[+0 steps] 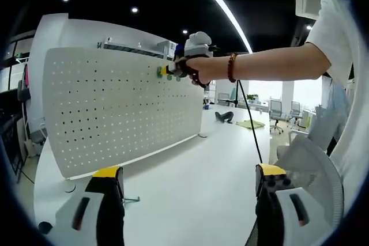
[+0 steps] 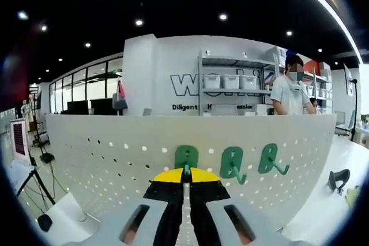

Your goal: Insert the hook assembly into the mounting plate slot until the hook locks in place.

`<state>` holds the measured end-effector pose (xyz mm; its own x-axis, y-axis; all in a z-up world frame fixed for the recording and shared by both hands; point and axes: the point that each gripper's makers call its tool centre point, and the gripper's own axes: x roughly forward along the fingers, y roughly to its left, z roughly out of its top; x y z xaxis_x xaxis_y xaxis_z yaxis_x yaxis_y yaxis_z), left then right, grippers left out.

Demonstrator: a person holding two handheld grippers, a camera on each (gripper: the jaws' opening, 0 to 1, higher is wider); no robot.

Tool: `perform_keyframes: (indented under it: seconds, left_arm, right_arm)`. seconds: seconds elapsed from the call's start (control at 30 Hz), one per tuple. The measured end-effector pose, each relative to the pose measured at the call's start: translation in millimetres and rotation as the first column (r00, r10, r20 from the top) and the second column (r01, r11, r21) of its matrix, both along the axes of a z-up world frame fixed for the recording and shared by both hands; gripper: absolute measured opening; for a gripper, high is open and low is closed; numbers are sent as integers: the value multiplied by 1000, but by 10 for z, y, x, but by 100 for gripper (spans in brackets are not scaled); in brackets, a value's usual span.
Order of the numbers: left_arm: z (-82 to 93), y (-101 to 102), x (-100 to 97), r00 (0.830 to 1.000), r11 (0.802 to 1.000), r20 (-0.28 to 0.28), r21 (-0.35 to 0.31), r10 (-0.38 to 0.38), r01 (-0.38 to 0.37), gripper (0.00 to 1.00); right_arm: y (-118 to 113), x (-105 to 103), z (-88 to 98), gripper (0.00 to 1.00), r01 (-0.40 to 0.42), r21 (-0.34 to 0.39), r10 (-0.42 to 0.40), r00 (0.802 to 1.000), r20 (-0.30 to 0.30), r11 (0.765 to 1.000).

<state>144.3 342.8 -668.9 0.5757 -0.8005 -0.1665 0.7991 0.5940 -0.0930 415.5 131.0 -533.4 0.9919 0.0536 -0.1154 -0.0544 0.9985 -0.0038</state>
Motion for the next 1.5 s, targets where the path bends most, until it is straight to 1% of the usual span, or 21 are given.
perform_keyframes:
  seconds: [0.03, 0.07, 0.13, 0.33, 0.4, 0.53, 0.6, 0.67, 0.7, 0.73, 0.8, 0.83, 0.93, 0.97, 1.0, 1.07, 1.13, 1.23, 1.33, 1.4, 1.5]
  left_arm:
    - [3, 0, 0, 1000, 1000, 0, -1, 0, 0, 97]
    - [2, 1, 1, 1000, 1000, 1, -1, -1, 1, 97]
    - [-7, 0, 0, 1000, 1000, 2, 8, -3, 3, 97]
    - [-15, -12, 2, 1000, 1000, -1, 6, -4, 4, 97]
    - [-15, -13, 2, 1000, 1000, -2, 2, -4, 4, 97]
    - [-38, -12, 1, 1000, 1000, -10, 2, -4, 4, 96]
    - [-45, -16, 0, 1000, 1000, -14, -1, -5, 5, 96]
    - [-54, -21, 1, 1000, 1000, -16, 0, -6, 6, 96]
    - [-54, -21, 2, 1000, 1000, -15, 2, -5, 5, 96]
    - [-45, -25, 4, 1000, 1000, -13, -5, -5, 5, 96]
    - [-46, -27, 5, 1000, 1000, -21, -14, -5, 4, 96]
    - [-49, -27, 6, 1000, 1000, -20, -11, -5, 5, 96]
    - [-82, -20, 12, 1000, 1000, -13, 21, -6, 6, 96]
    - [-86, -20, 13, 1000, 1000, -14, 23, -7, 7, 95]
    - [-87, -19, 13, 1000, 1000, -16, 22, -7, 7, 95]
    - [-70, -19, 15, 1000, 1000, -14, 14, -6, 6, 95]
    - [-61, -15, 17, 1000, 1000, -13, 9, -4, 4, 95]
    - [-69, -12, 14, 1000, 1000, -15, 11, -4, 4, 95]
    - [-63, -7, 14, 1000, 1000, -14, 10, -3, 3, 95]
    - [-55, -1, 14, 1000, 1000, -16, 4, 0, 0, 95]
    - [-60, 1, 13, 1000, 1000, -20, 1, -1, 1, 95]
  right_arm:
    - [-9, -3, 4, 1, 3, -26, -3, 1000, 1, 1000]
    - [-26, -10, 12, 1, 9, -84, -9, 1000, 2, 996]
    - [-14, -12, 6, 1, 3, -74, -3, 1000, 0, 997]
    - [-23, -4, 9, 1, 7, -100, -6, 1000, 6, 995]
    - [-8, 0, 1, 1, 14, -9, -14, 1000, 5, 1000]
    - [-17, 3, 3, 1, 14, -30, -14, 1000, 9, 999]
    - [18, 5, -6, 1, 17, 89, -18, 1000, 10, 996]
    - [0, 14, 5, 1, 18, 4, -18, 999, 26, 1000]
    - [18, 11, -3, 1, 23, 18, -23, 1000, 21, 1000]
    - [21, 9, -4, 1, 24, 59, -25, 1000, 15, 998]
    - [15, 8, -6, 1, 23, 66, -24, 1000, 19, 998]
    - [15, 9, -3, 1, 15, 43, -16, 1000, 24, 999]
    - [18, 8, 5, 1, 8, -88, -5, 1000, 27, 996]
    - [23, 14, 7, 1, 5, -104, -2, 1000, 30, 995]
    - [28, 15, 1, 1, 6, -79, -4, 1000, 29, 997]
    - [28, 13, 2, 1, 3, -91, -1, 1000, 26, 996]
    - [7, 8, 11, 1, 7, -187, -3, 1000, 25, 982]
    - [-7, 3, 11, 1, 12, -169, -8, 1000, 25, 985]
    - [-21, -2, 24, 1, 13, -209, -7, 1000, 29, 978]
    - [-22, -8, 20, 1, 11, -165, -7, 1000, 26, 986]
    - [-23, -16, 17, 1, 15, -133, -12, 1000, 22, 991]
